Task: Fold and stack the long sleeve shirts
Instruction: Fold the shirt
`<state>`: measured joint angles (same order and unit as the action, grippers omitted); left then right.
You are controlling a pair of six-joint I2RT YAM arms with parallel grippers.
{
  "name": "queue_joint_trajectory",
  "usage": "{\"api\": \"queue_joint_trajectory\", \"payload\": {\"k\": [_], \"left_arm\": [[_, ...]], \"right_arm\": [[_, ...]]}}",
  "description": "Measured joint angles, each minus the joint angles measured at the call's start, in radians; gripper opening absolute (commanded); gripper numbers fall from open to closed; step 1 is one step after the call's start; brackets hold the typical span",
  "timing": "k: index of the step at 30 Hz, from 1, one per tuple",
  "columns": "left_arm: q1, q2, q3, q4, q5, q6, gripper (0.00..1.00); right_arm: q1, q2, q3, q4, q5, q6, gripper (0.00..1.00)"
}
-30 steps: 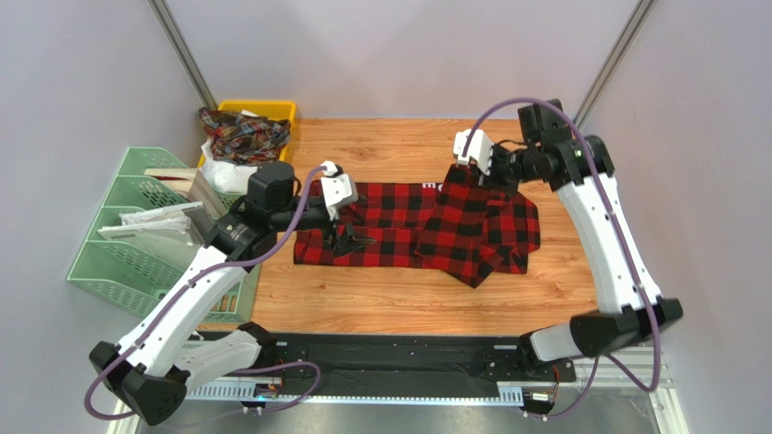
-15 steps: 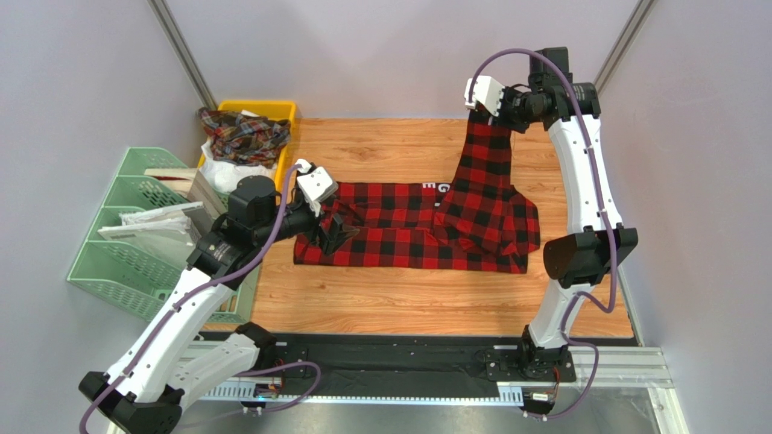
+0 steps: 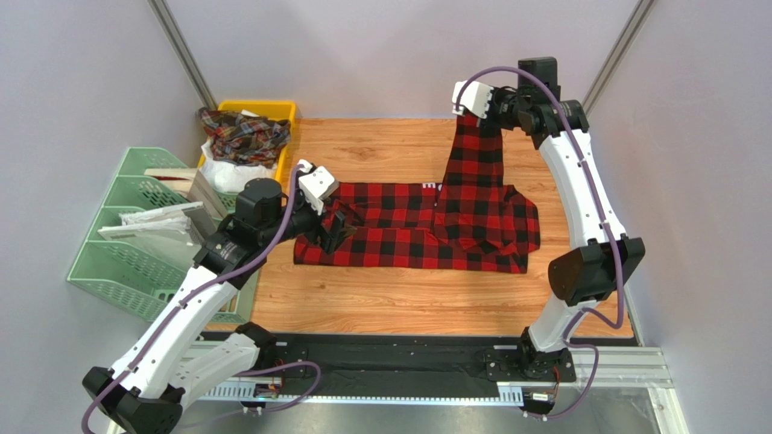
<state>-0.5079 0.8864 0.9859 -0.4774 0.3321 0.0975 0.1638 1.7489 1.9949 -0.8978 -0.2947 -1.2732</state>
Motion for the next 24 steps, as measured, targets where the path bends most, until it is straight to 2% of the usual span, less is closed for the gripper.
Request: {"api": "queue_joint_trajectory", "payload": {"k": [8,16,24], "left_arm": [[0.005,-0.004,-0.024,0.036,-0.040,-0.053,0.99],[0.020,0.024,-0.023,0.075,-0.085,-0.129,0.99],[0.103,0.054,-0.023,0.082,-0.094,-0.238,0.99]], "right_arm": [[0.140,-0.028,-0.006,0.086,0.069,-0.021,0.00],[0.223,-0.023,-0.031,0.161,0.207,-0.056,0.00],[0.341,-0.004,-0.048,0.084,0.376,0.013,0.00]]}}
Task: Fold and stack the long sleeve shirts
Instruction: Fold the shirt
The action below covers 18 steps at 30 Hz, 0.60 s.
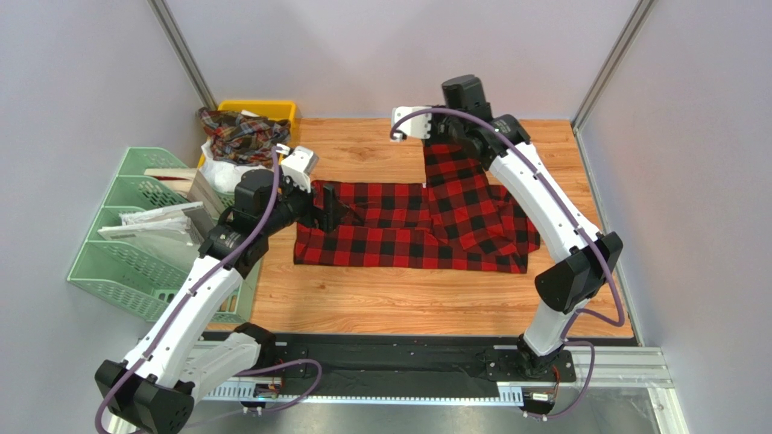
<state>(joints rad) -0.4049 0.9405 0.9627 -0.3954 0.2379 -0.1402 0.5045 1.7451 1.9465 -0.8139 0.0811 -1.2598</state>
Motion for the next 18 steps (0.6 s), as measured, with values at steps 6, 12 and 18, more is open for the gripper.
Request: {"api": "queue_joint_trajectory", "payload": {"k": [6,12,18], "left_arm": [[0.068,0.051,0.000,0.013,0.052,-0.081,0.96],[0.104,0.067,0.000,0.028,0.094,-0.145,0.94],[0.167,0.108,-0.008,0.051,0.137,-0.220,0.90]], "right_arm": [[0.136,0.005,-0.010,-0.136,0.049,0.163,0.00],[0.217,0.055,-0.007,-0.249,0.045,0.381,0.00],[0.245,0.172,0.020,-0.283,0.011,0.603,0.00]]}}
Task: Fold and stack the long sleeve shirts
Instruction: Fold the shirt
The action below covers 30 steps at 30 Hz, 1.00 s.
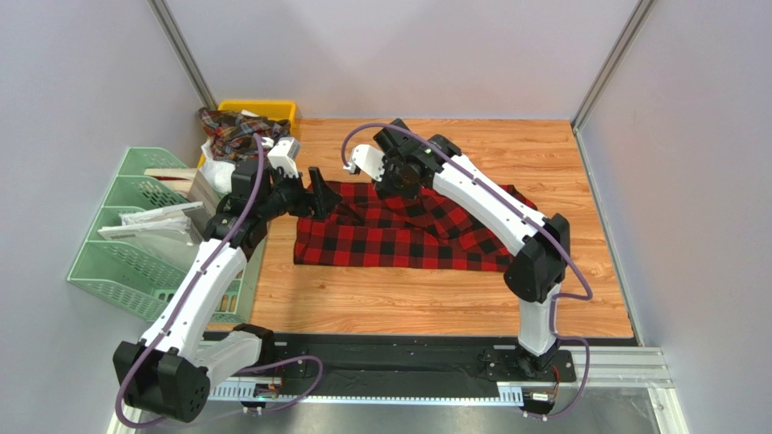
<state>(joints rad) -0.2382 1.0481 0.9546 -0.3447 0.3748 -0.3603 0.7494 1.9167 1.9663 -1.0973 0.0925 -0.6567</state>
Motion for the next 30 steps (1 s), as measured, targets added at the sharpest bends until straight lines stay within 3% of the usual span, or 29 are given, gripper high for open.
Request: {"api": "queue_joint_trajectory", "payload": {"k": [14,30], "left_arm": [[0.105,0.122,-0.043,0.066,0.063,-0.133,0.87],[0.210,0.122,-0.045,0.032,0.062,-0.093,0.87]], "right_arm": [[0.015,0.160,0.101,0.068,-0.057,0.388,0.00],[0.032,0.255,0.135,0.256,-0.076,0.650,0.00]]}}
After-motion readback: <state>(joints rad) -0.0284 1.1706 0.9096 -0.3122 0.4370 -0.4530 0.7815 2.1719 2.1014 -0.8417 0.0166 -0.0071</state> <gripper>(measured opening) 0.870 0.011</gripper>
